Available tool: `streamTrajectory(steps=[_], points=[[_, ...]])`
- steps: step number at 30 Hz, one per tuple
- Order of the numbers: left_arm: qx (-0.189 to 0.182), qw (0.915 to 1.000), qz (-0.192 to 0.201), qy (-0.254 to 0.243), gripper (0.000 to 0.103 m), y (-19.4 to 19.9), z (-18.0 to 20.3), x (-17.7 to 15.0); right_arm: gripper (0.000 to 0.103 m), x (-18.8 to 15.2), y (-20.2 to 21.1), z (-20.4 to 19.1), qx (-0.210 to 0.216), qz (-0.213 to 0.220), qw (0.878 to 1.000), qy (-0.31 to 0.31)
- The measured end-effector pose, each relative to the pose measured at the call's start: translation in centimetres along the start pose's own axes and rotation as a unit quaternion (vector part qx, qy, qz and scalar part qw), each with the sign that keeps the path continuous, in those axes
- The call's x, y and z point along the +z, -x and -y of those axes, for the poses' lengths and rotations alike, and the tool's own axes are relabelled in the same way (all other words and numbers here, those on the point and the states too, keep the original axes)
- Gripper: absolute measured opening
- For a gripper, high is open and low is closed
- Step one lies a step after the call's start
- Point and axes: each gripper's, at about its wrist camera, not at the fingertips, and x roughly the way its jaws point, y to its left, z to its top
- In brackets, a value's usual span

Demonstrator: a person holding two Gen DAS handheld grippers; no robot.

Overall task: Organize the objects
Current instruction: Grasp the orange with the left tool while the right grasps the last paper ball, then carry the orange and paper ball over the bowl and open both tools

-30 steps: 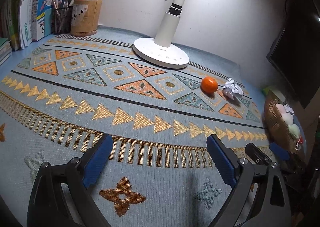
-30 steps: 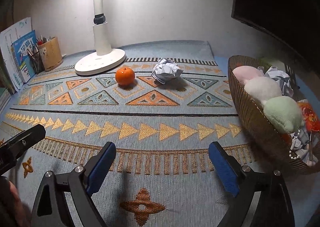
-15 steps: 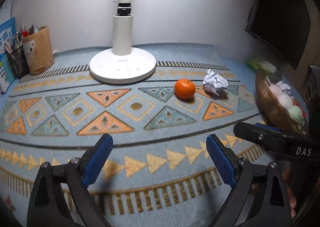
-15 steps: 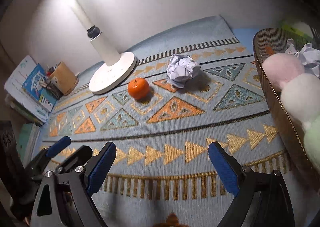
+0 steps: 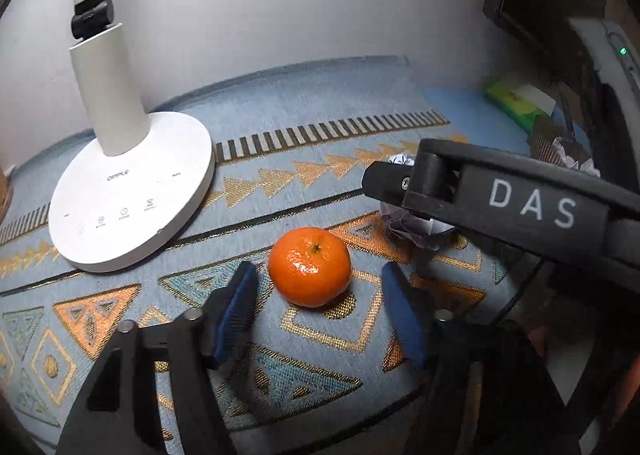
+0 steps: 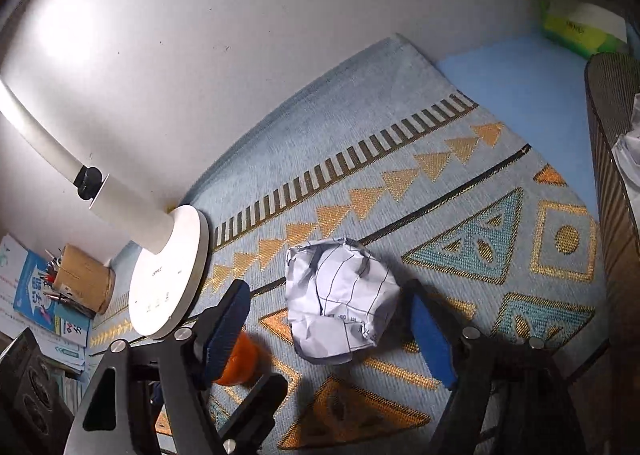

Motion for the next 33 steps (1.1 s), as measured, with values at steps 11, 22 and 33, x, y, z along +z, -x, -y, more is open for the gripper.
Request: streamTrajectory(steps=[11,22,33], points=[[-0.018,0.9952,0.021,0.094,0.036,3.7,-2.6,-3.0,0.045,-1.9,5.0,-0.5,0.046,0.016,0.998,0.038],[-0.099,0.9752,0.134,0.145,0.036,15.3,5.3,-2.5,0.046,-0.9,27.2,2.3,0.042,0.177,0.976,0.121],[-0.099,0.9871,0.126,0.002,0.036,10.7,22.2,-0.9,0.047,-1.0,26.1,16.6,-0.038,0.059,0.996,0.047]])
